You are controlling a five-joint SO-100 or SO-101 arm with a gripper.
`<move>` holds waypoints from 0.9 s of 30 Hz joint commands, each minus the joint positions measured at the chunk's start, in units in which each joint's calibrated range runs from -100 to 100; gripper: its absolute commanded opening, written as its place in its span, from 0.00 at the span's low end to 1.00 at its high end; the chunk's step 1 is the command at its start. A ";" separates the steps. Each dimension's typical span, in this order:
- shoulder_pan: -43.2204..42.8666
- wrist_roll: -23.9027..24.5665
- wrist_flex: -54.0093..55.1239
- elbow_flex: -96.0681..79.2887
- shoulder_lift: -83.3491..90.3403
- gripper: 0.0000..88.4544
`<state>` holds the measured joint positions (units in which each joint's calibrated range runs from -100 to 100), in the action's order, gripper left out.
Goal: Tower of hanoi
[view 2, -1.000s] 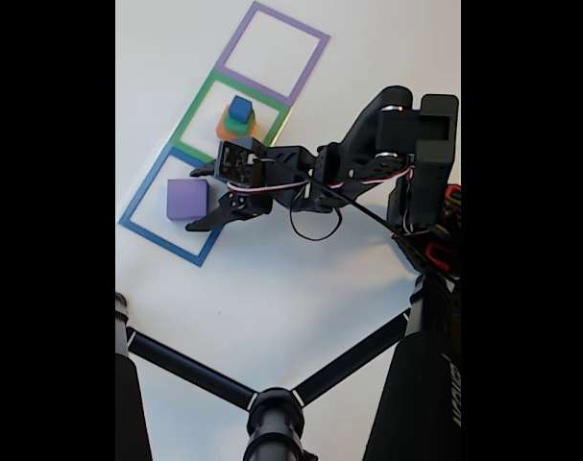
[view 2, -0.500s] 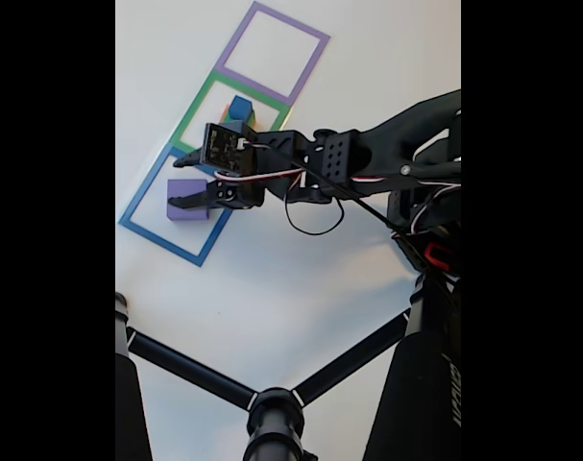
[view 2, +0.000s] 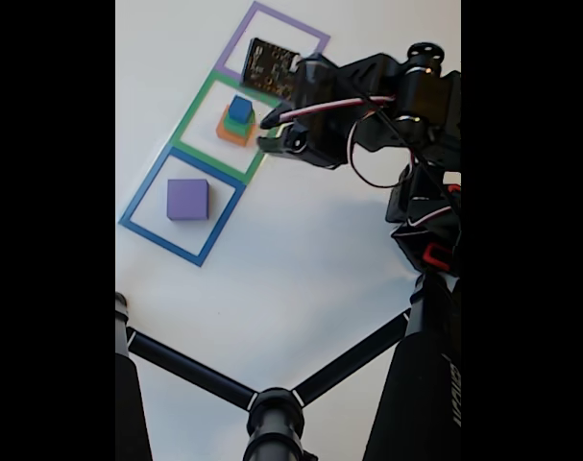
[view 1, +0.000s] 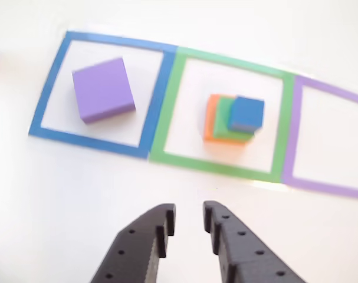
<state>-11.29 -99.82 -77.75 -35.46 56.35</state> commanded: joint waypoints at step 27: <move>24.24 -0.18 23.99 -18.54 4.24 0.26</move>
<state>12.35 -100.00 -71.38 -44.49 60.15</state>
